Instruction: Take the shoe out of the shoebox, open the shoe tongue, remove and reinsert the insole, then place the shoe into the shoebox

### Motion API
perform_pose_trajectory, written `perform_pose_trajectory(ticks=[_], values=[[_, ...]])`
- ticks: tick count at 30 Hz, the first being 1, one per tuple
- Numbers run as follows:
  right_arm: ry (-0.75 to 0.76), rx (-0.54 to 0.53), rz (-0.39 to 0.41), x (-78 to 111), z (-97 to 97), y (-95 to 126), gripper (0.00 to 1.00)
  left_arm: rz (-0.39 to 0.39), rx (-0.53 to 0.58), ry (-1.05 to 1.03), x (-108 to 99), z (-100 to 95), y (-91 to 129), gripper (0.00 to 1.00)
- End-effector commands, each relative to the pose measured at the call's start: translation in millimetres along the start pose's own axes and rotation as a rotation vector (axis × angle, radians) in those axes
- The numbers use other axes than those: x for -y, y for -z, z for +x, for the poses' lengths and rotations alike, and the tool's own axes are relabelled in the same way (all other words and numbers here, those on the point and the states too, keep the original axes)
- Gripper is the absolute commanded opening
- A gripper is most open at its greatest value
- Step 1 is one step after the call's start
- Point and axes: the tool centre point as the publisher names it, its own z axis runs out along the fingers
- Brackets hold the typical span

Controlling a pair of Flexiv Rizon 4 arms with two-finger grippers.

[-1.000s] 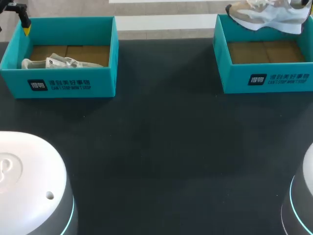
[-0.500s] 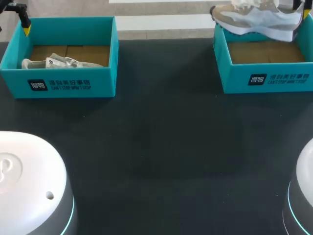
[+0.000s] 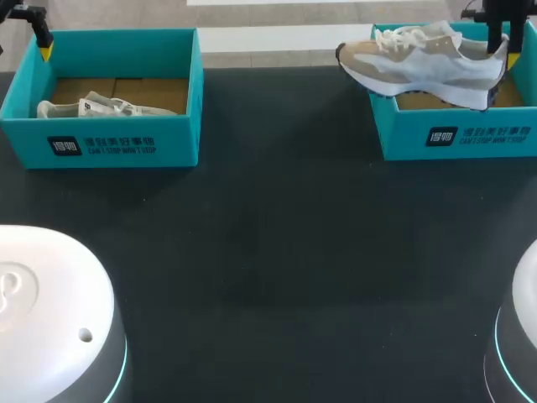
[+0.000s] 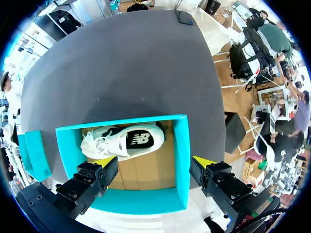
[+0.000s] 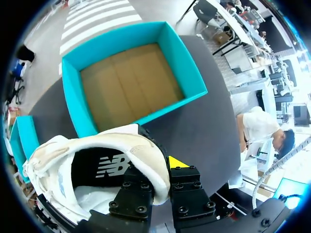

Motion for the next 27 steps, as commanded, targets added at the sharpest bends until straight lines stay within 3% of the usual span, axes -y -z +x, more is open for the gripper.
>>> perform_pose_trajectory(ticks=[1,11,21,27], values=[[-0.001,-0.009,-0.262,12.5,-4.3,0.0,0.00,0.000,-0.001,0.000,0.3,0.0,0.2,1.00],[-0.001,-0.009,-0.262,12.5,-4.3,0.0,0.00,0.000,-0.001,0.000,0.3,0.0,0.2,1.00],[0.003,-0.043,-0.207,94.3,36.2,-4.5,0.00,0.000,-0.001,0.000,0.3,0.0,0.2,1.00],[-0.018,-0.009,-0.197,143.3,60.5,-6.4,0.00,0.000,-0.001,0.000,0.3,0.0,0.2,1.00]])
